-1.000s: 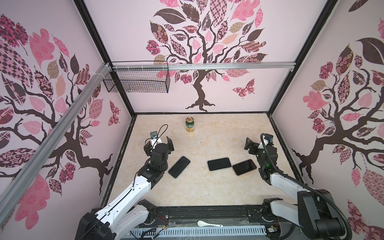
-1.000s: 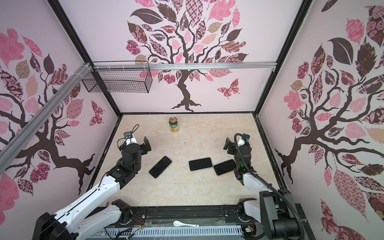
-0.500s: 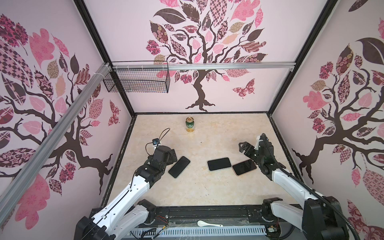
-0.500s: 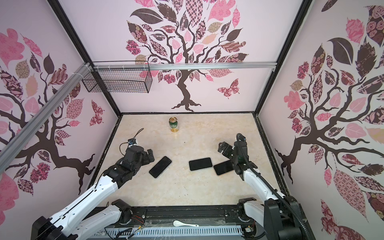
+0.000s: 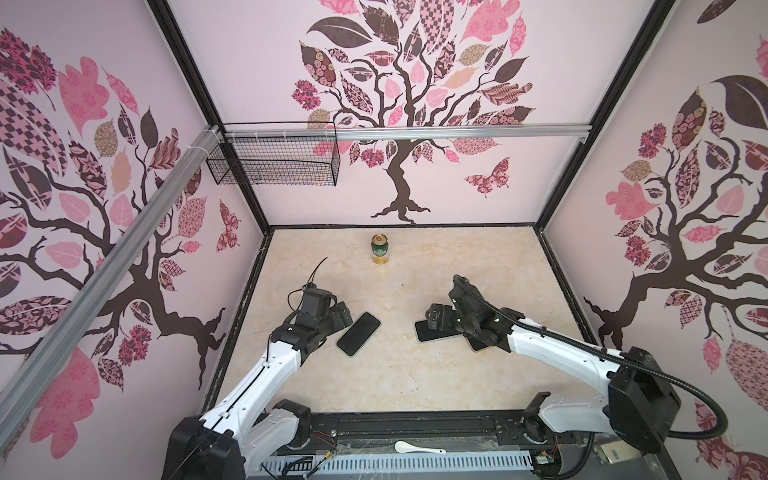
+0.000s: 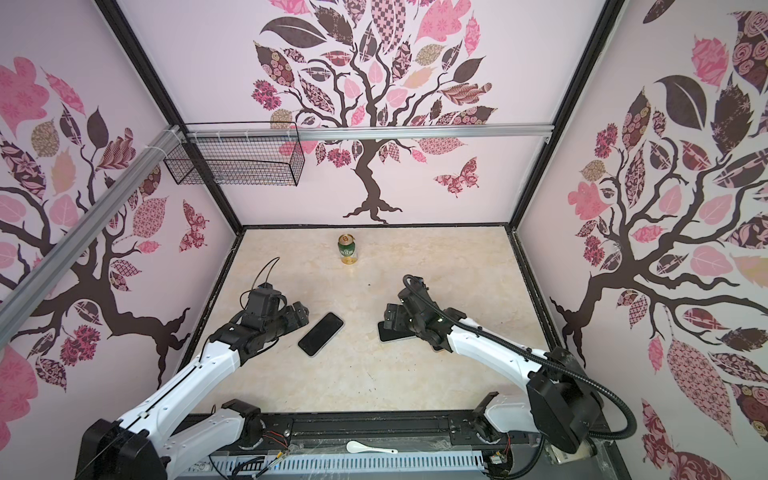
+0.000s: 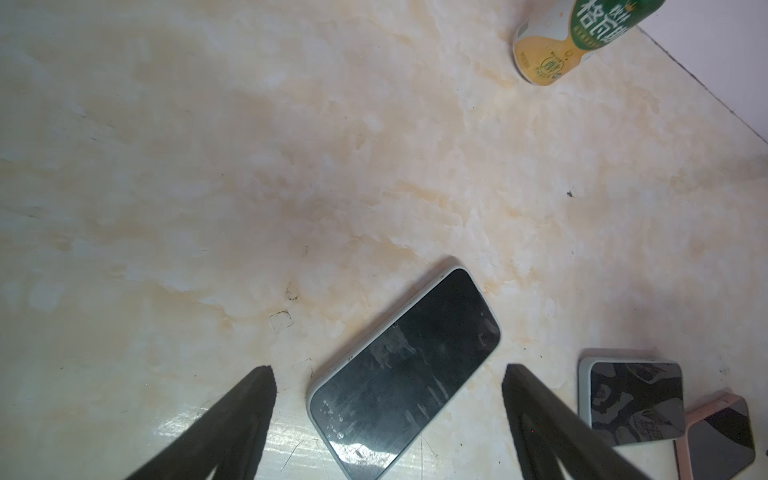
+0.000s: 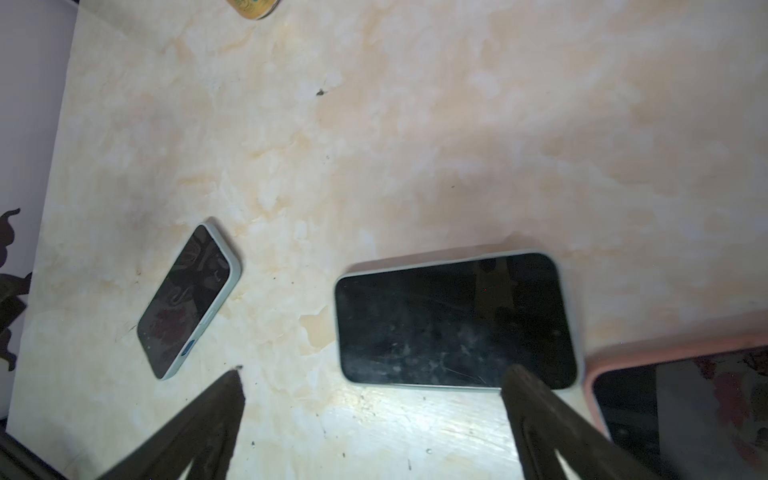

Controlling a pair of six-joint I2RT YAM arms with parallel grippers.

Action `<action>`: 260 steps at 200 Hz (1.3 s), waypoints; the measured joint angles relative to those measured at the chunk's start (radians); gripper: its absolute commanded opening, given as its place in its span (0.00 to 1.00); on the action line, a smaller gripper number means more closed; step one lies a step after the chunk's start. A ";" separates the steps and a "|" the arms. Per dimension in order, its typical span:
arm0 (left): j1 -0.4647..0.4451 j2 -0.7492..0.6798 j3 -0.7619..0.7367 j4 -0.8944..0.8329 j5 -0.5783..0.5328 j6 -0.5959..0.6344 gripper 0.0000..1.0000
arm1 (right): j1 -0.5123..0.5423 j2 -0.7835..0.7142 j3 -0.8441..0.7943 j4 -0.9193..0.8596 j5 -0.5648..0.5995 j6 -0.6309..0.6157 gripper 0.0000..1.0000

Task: Take the phone out of the phone case
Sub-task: 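Move the left gripper over the pale-blue-cased phone while the right gripper reaches toward the phones, then lower the left gripper and grasp the pale-blue-cased phone's edge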

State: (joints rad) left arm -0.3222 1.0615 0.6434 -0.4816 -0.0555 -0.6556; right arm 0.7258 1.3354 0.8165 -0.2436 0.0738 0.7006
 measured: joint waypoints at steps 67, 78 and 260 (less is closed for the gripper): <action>0.000 0.195 0.024 -0.031 0.134 0.050 0.95 | 0.029 0.029 0.062 -0.040 0.021 0.038 0.99; -0.002 0.234 0.042 -0.040 0.140 0.056 0.97 | 0.029 0.020 0.061 -0.048 0.036 0.036 1.00; -0.127 0.426 0.148 -0.137 0.016 0.129 0.98 | 0.029 -0.020 0.018 -0.055 0.060 0.032 1.00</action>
State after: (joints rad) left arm -0.4496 1.4879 0.7914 -0.6186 -0.0395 -0.5270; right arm 0.7544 1.3151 0.8345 -0.2989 0.1341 0.7326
